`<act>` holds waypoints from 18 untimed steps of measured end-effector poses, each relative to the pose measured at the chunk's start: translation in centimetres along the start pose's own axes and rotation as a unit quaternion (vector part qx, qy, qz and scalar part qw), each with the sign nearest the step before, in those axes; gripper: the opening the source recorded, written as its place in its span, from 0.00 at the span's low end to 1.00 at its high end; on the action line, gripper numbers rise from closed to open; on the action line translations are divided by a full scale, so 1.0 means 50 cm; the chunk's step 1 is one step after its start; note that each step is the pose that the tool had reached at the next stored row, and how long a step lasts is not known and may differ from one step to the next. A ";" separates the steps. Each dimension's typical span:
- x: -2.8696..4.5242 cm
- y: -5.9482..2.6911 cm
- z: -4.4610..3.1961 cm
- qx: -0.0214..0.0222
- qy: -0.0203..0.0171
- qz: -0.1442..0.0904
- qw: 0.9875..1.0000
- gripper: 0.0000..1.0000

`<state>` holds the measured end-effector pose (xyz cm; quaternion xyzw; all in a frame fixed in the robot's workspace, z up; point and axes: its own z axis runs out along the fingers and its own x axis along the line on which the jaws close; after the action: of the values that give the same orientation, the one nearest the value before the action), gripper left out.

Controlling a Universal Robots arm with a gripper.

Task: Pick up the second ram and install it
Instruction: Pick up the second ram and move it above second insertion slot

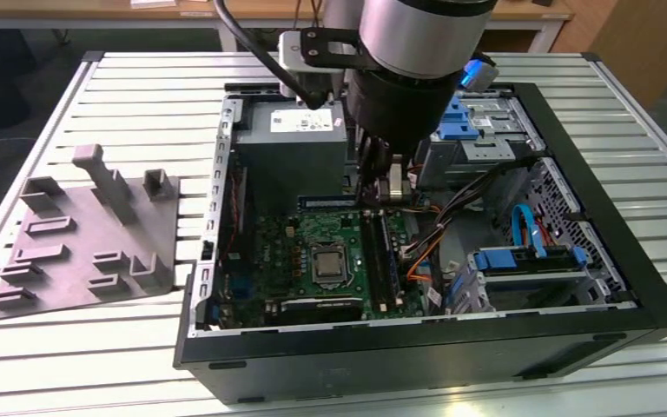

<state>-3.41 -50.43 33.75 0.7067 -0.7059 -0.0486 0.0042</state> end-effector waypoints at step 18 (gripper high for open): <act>-0.018 -0.004 0.066 0.000 0.002 0.000 1.000 0.14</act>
<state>-3.45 -49.33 30.49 0.7067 -0.7059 -0.0471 0.0057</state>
